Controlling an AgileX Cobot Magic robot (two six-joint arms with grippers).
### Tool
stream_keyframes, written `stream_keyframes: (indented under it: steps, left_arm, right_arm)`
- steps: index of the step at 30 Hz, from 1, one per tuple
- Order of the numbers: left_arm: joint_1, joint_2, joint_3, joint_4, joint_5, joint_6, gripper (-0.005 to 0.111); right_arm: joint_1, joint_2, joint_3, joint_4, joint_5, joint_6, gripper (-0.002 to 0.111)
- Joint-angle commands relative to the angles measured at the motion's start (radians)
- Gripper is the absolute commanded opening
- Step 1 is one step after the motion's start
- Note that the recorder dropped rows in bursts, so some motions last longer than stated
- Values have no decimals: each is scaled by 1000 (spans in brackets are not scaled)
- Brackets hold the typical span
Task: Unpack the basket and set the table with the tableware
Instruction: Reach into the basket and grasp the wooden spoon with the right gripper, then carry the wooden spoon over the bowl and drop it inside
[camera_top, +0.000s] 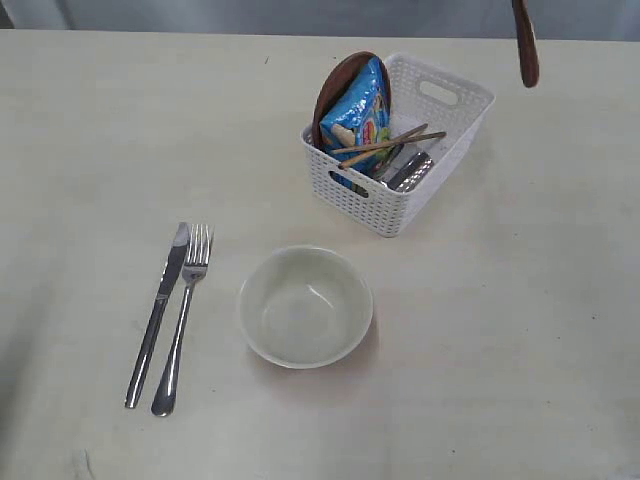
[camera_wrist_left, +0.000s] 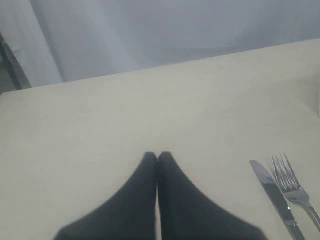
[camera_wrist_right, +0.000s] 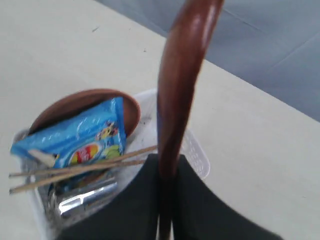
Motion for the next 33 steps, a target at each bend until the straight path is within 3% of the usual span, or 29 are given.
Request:
stream_keyframes:
  steps: [1,8,16,25,33]
  left_arm:
    - [-2,-6,3,4,2,-6,0]
    - [-2,-6,3,4,2,-6,0]
    - [-2,-6,3,4,2,-6,0]
    - [-2,-6,3,4,2,-6,0]
    - [-2,-6,3,4,2,-6,0]
  right_arm:
    - [143,-128,154,-150,14,-4,0]
    - [421,-239,383,-353,41,-24,0]
    - [720,-174,496,-602,46,-16,0]
    - [760,56,496,-867,105,1,0]
    - [760,163,496,-888,133,5,0]
